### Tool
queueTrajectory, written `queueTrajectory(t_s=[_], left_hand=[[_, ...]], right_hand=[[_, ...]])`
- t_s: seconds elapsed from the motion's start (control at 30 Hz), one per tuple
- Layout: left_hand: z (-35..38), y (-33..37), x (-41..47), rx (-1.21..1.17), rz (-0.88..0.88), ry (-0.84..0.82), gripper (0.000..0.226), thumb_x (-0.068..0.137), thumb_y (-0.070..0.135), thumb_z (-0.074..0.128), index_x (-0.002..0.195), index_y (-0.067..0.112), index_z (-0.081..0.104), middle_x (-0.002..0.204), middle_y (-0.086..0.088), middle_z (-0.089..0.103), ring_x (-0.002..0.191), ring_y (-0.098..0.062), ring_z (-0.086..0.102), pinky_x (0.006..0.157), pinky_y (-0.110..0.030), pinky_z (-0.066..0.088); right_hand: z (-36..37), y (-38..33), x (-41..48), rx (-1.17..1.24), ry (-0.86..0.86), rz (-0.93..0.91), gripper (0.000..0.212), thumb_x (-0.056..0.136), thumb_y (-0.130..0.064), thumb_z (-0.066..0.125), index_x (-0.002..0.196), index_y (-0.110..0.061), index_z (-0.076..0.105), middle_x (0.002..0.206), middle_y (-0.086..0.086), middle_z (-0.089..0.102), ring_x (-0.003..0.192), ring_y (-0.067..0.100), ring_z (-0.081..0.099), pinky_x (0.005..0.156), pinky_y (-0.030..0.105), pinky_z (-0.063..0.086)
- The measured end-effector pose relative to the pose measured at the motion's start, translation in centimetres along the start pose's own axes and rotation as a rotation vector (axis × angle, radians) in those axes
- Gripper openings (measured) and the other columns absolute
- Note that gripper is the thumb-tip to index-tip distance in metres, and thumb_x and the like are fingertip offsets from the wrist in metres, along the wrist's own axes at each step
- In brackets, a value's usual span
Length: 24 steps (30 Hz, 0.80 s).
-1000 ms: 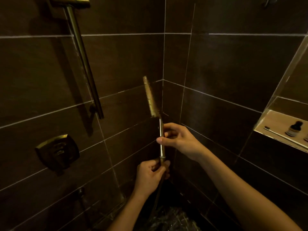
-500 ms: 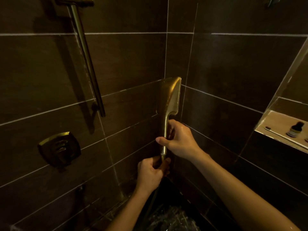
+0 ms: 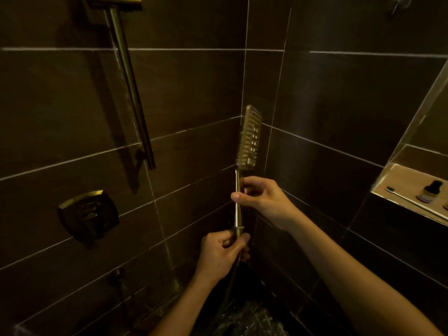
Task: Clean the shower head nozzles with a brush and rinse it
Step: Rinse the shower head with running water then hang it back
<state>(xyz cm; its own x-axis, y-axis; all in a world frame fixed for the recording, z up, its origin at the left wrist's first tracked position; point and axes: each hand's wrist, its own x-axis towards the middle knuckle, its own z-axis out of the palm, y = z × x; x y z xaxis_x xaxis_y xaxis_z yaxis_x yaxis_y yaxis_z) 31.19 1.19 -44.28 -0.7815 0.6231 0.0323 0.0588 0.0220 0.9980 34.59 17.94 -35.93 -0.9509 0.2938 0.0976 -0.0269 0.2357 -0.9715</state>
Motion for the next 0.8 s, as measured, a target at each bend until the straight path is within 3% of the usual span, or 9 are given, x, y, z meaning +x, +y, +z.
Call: queueTrajectory(t_s=[0.07, 0.13, 0.23, 0.33, 0.4, 0.47, 0.6, 0.7, 0.8], left_hand=[[0.0, -0.2, 0.1, 0.031, 0.024, 0.013, 0.02, 0.092, 0.012, 0.073, 0.075, 0.022, 0.078, 0.067, -0.003, 0.076, 0.063, -0.019, 0.075, 0.065, -0.036, 0.063], [-0.1, -0.2, 0.1, 0.039, 0.033, 0.002, 0.019, 0.093, 0.012, 0.072, 0.078, 0.023, 0.078, 0.069, -0.002, 0.077, 0.066, -0.02, 0.076, 0.065, -0.035, 0.064], [-0.3, -0.1, 0.1, 0.018, 0.027, 0.012, 0.016, 0.093, 0.012, 0.072, 0.079, 0.015, 0.078, 0.068, -0.006, 0.077, 0.064, -0.021, 0.076, 0.061, -0.032, 0.062], [-0.4, 0.1, 0.3, -0.005, 0.02, 0.018, 0.017, 0.093, 0.011, 0.071, 0.077, 0.01, 0.076, 0.066, -0.007, 0.075, 0.059, -0.02, 0.074, 0.055, -0.025, 0.057], [-0.5, 0.4, 0.3, -0.021, 0.022, -0.003, 0.016, 0.094, 0.01, 0.07, 0.078, 0.008, 0.074, 0.066, -0.007, 0.075, 0.059, -0.02, 0.073, 0.055, -0.024, 0.057], [-0.7, 0.4, 0.3, -0.026, 0.019, -0.02, 0.016, 0.094, 0.009, 0.069, 0.079, 0.007, 0.074, 0.066, -0.006, 0.075, 0.06, -0.022, 0.074, 0.057, -0.027, 0.059], [-0.4, 0.2, 0.1, -0.011, 0.017, -0.011, 0.016, 0.092, 0.011, 0.072, 0.077, 0.014, 0.076, 0.067, -0.007, 0.076, 0.062, -0.024, 0.075, 0.062, -0.036, 0.061], [-0.6, 0.3, 0.0, -0.02, 0.021, -0.052, 0.015, 0.092, 0.014, 0.072, 0.078, 0.017, 0.076, 0.07, -0.007, 0.076, 0.064, -0.024, 0.075, 0.064, -0.036, 0.061], [-0.9, 0.9, -0.4, -0.077, 0.015, -0.147, 0.016, 0.089, 0.024, 0.072, 0.084, 0.009, 0.075, 0.074, -0.009, 0.077, 0.066, -0.024, 0.075, 0.065, -0.033, 0.063]], right_hand=[[0.5, 0.5, 0.1, -0.151, 0.159, -0.008, 0.044, 0.067, -0.049, 0.09, 0.097, -0.021, 0.074, 0.097, 0.015, 0.072, 0.091, 0.032, 0.07, 0.08, 0.05, 0.058], [0.6, 0.7, 0.0, -0.224, 0.168, -0.052, 0.044, 0.067, -0.056, 0.087, 0.097, -0.027, 0.074, 0.095, 0.007, 0.074, 0.089, 0.029, 0.071, 0.081, 0.051, 0.058], [0.1, 0.4, -0.2, -0.119, 0.035, -0.114, 0.025, 0.089, -0.034, 0.077, 0.109, -0.021, 0.075, 0.104, 0.011, 0.074, 0.099, 0.027, 0.071, 0.091, 0.043, 0.056], [-0.3, 0.1, -0.3, 0.122, -0.144, -0.06, 0.027, 0.101, -0.013, 0.06, 0.126, -0.009, 0.067, 0.123, 0.027, 0.065, 0.113, 0.029, 0.065, 0.101, 0.044, 0.05], [-0.5, 0.1, -0.1, 0.233, -0.21, -0.022, 0.032, 0.103, -0.008, 0.052, 0.134, -0.009, 0.062, 0.131, 0.025, 0.064, 0.125, 0.032, 0.062, 0.108, 0.046, 0.048], [-0.5, 0.3, 0.0, 0.283, -0.239, -0.001, 0.035, 0.103, -0.007, 0.052, 0.138, -0.009, 0.059, 0.134, 0.022, 0.065, 0.128, 0.034, 0.061, 0.109, 0.047, 0.048], [-0.1, 0.5, 0.3, 0.289, -0.191, 0.01, 0.037, 0.098, -0.008, 0.062, 0.134, 0.0, 0.06, 0.121, 0.019, 0.07, 0.115, 0.03, 0.067, 0.105, 0.043, 0.05], [0.0, 0.3, 0.3, 0.315, -0.186, 0.027, 0.038, 0.096, -0.015, 0.065, 0.134, -0.006, 0.063, 0.112, 0.012, 0.073, 0.11, 0.029, 0.068, 0.101, 0.037, 0.052], [-0.4, 0.3, 0.2, 0.475, -0.325, 0.064, 0.042, 0.1, -0.021, 0.055, 0.138, -0.002, 0.059, 0.126, 0.018, 0.069, 0.119, 0.032, 0.065, 0.104, 0.042, 0.051]])
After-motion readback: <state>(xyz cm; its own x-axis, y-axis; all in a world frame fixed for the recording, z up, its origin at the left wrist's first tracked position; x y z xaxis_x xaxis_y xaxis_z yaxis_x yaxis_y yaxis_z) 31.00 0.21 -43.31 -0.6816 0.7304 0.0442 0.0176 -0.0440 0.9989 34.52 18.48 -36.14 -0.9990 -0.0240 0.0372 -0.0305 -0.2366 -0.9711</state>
